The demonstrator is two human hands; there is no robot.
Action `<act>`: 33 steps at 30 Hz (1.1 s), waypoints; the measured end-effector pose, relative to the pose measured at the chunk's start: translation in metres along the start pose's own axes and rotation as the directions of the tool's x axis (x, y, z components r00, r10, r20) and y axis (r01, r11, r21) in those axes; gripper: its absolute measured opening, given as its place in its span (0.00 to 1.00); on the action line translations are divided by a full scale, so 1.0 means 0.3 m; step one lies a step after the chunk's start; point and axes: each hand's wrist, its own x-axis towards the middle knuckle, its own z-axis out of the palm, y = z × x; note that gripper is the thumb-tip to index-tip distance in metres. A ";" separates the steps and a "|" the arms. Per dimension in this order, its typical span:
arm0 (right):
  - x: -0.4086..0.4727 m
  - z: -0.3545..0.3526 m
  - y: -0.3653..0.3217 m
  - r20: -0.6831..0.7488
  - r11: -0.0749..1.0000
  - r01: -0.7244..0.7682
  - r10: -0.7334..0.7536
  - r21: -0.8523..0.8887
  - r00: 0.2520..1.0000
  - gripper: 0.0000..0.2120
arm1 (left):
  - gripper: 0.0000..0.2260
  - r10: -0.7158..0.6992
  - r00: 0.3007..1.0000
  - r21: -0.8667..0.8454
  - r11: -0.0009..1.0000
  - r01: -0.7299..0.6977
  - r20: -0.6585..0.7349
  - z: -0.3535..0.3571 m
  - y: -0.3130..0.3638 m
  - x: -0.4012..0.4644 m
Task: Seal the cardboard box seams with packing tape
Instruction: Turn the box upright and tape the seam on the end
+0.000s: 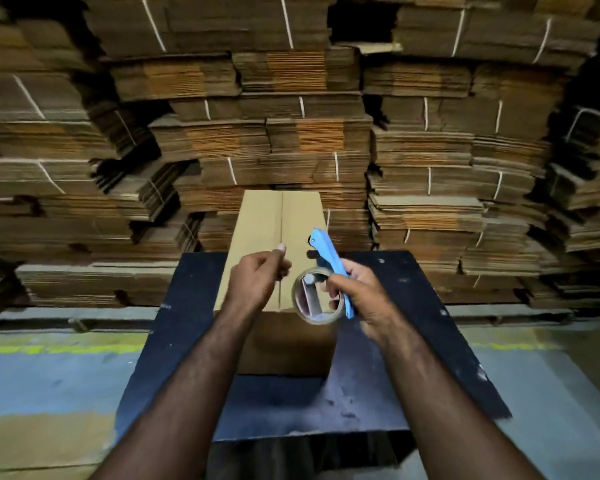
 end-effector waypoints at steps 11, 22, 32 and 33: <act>-0.070 0.251 0.061 0.081 0.960 -0.203 0.191 0.193 0.978 0.10 | 0.20 -0.236 0.961 -0.202 0.944 0.262 0.144 -0.198 0.011 -0.011; -0.047 0.236 0.102 0.090 0.999 -0.025 0.027 -0.024 0.996 0.32 | 0.16 -0.228 0.948 -0.273 0.919 0.284 0.221 -0.186 0.081 0.000; -0.055 0.185 0.051 0.000 0.954 0.073 -0.076 -0.290 0.997 0.35 | 0.13 -0.202 0.945 -0.180 0.951 0.252 0.257 -0.162 0.141 0.038; -0.056 0.181 0.046 -0.009 0.954 0.073 -0.079 -0.291 0.997 0.35 | 0.13 -0.202 0.944 -0.172 0.952 0.251 0.261 -0.158 0.143 0.045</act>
